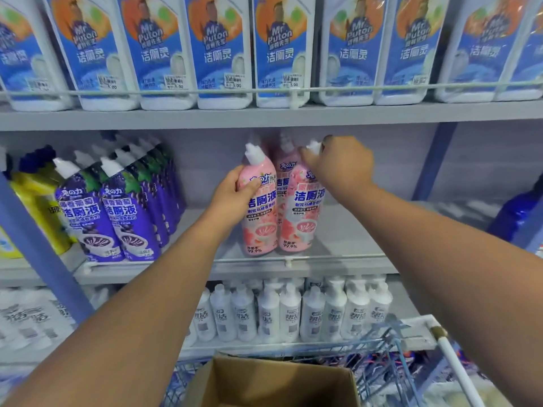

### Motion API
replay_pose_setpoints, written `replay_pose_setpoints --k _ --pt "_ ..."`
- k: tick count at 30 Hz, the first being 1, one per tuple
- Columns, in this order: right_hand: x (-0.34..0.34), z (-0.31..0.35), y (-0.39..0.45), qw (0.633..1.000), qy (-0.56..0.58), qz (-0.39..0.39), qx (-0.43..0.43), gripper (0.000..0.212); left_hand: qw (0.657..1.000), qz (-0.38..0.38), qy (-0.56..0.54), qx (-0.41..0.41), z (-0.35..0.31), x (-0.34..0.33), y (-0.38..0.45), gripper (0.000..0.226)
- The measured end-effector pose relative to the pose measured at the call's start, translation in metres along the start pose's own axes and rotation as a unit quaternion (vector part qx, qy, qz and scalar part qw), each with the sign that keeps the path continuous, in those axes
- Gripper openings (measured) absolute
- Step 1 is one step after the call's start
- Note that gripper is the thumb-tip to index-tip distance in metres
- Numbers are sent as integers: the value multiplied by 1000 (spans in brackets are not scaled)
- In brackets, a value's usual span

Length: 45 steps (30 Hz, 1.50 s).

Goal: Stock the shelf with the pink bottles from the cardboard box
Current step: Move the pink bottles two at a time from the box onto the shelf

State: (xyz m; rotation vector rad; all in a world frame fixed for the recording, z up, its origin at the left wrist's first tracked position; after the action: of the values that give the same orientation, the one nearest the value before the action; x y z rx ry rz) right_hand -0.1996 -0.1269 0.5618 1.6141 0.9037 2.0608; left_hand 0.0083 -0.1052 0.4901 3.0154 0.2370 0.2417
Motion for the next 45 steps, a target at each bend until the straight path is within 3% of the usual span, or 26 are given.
replay_pose_setpoints --k 8,10,12,14,16,18,20,23,30,45 --pt "-44 6 4 998 -41 46 5 55 999 41 8 25 27 5 26 29" --pt "-54 1 5 998 -12 61 -17 63 998 48 0 28 33 7 32 38" --pt "-64 -7 0 990 90 95 -48 73 998 45 1 32 39 8 35 44" --pt "-74 -13 -15 952 253 132 -114 72 999 2 23 36 50 8 33 44" --pt "-83 -14 -38 879 403 167 -191 65 997 -39 58 38 64 6 27 45" --pt "-100 -16 -59 846 465 170 -197 66 994 -41 88 58 81 2 15 43" --pt "-117 -19 -78 871 430 175 -157 72 987 -29 143 69 100 -2 5 42" --pt "-134 -19 -97 887 385 185 -176 63 970 -34 227 74 119 -5 2 42" --pt "-154 -1 -92 904 356 147 -186 53 969 -67 230 68 122 -10 12 43" --pt "-190 -4 -62 906 327 177 -203 57 964 -83 247 61 138 -10 19 40"
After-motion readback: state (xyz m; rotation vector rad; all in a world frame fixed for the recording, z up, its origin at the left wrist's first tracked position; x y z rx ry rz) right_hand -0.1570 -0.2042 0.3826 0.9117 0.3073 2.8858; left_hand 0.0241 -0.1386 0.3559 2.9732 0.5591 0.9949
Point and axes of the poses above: each hand's wrist, its own y-axis towards the middle knuckle, its own x-axis out of the back of the hand, z = x × y, the point moved 1 cm from there along y, towards the middle knuckle, and after that the axes turned 8 degrees about x, right-handed, at the moved point
